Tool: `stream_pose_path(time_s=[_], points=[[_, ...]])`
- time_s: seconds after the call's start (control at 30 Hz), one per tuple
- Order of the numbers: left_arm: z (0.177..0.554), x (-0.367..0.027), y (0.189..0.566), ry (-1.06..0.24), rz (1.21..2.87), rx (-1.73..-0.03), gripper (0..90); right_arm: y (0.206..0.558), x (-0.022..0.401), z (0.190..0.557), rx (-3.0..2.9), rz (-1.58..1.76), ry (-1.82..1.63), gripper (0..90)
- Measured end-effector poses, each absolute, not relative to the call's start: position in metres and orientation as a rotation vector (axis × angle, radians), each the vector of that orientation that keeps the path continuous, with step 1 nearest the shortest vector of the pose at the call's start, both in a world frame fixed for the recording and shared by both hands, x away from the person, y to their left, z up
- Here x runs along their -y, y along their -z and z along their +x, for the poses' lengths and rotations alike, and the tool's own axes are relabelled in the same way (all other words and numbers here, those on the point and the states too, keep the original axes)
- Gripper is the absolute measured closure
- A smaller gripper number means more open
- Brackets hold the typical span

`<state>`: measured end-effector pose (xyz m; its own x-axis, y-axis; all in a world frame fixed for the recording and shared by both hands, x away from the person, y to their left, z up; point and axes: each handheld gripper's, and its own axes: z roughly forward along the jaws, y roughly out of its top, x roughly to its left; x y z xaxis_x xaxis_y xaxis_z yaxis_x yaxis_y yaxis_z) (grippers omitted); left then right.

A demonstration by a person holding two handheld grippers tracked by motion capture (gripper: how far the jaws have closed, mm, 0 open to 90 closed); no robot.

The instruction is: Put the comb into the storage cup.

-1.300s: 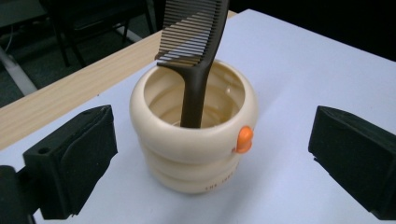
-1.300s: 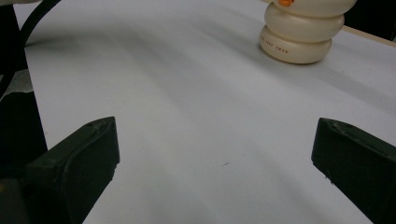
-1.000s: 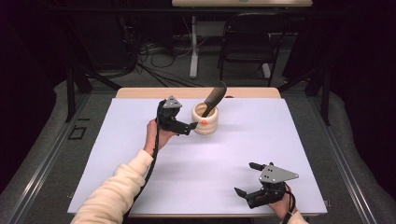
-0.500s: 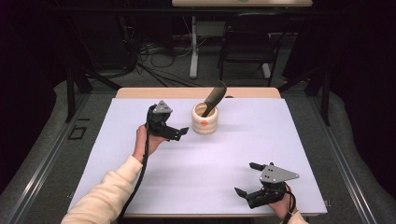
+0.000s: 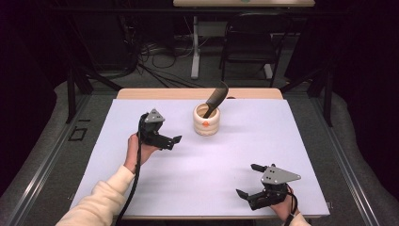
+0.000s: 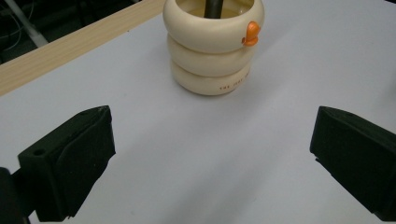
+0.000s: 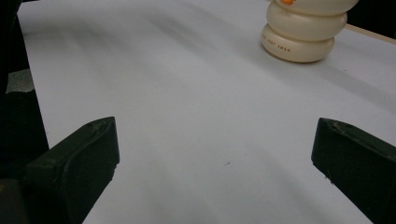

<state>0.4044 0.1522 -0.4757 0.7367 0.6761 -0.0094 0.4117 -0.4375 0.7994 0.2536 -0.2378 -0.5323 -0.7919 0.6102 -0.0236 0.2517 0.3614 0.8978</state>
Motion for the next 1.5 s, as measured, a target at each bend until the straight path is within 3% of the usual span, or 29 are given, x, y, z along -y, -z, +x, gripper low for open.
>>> stream_pose_path(time_s=[1.5], points=[[0.332, -0.212, 0.491, -0.445, 2.075, -0.878, 0.0, 0.533, 0.236, 0.253, -2.284, 0.759, -1.395, 0.4]])
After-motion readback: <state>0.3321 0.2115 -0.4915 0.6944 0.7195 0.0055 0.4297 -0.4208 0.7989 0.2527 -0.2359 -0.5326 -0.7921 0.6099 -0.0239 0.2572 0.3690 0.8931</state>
